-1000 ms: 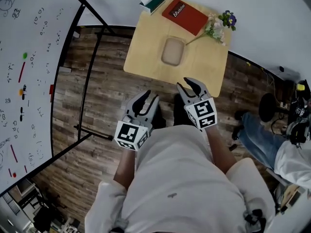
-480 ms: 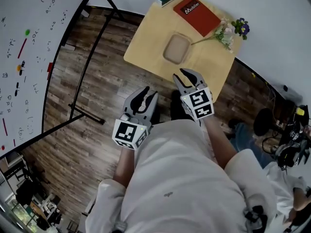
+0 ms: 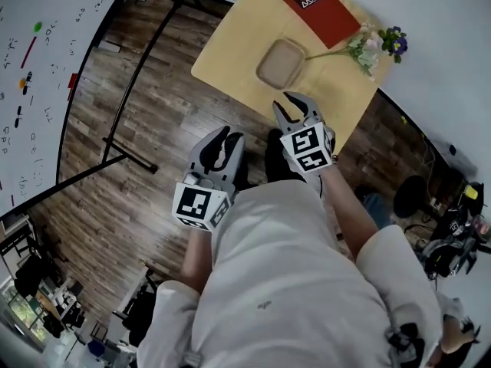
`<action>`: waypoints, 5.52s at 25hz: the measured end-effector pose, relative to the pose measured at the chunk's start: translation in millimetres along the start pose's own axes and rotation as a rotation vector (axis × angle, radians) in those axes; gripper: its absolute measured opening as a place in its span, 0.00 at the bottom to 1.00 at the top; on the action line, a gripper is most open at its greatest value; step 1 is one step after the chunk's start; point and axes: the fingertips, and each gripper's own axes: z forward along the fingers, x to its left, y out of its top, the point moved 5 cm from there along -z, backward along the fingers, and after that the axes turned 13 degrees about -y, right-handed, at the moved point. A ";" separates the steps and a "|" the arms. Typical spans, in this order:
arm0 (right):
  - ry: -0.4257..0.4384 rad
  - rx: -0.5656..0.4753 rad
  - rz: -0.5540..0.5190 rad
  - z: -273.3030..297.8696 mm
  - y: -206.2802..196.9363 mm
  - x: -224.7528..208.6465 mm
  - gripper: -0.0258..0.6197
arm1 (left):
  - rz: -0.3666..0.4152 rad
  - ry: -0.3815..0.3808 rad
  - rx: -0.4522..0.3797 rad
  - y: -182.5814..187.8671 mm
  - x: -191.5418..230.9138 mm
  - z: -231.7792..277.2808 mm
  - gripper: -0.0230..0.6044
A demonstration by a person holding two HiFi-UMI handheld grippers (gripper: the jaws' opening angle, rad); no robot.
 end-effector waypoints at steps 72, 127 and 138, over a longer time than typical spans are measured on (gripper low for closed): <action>-0.160 -0.058 -0.940 92.1 -101.2 20.8 0.15 | -0.128 0.163 0.023 -34.0 -5.8 11.4 0.21; -0.126 -0.292 -0.486 1.8 19.3 -12.2 0.12 | -0.009 0.119 -0.059 4.3 -11.3 20.1 0.21; -0.101 -0.403 -0.335 -35.3 78.5 -26.1 0.12 | 0.031 0.105 -0.109 29.6 -1.4 26.1 0.21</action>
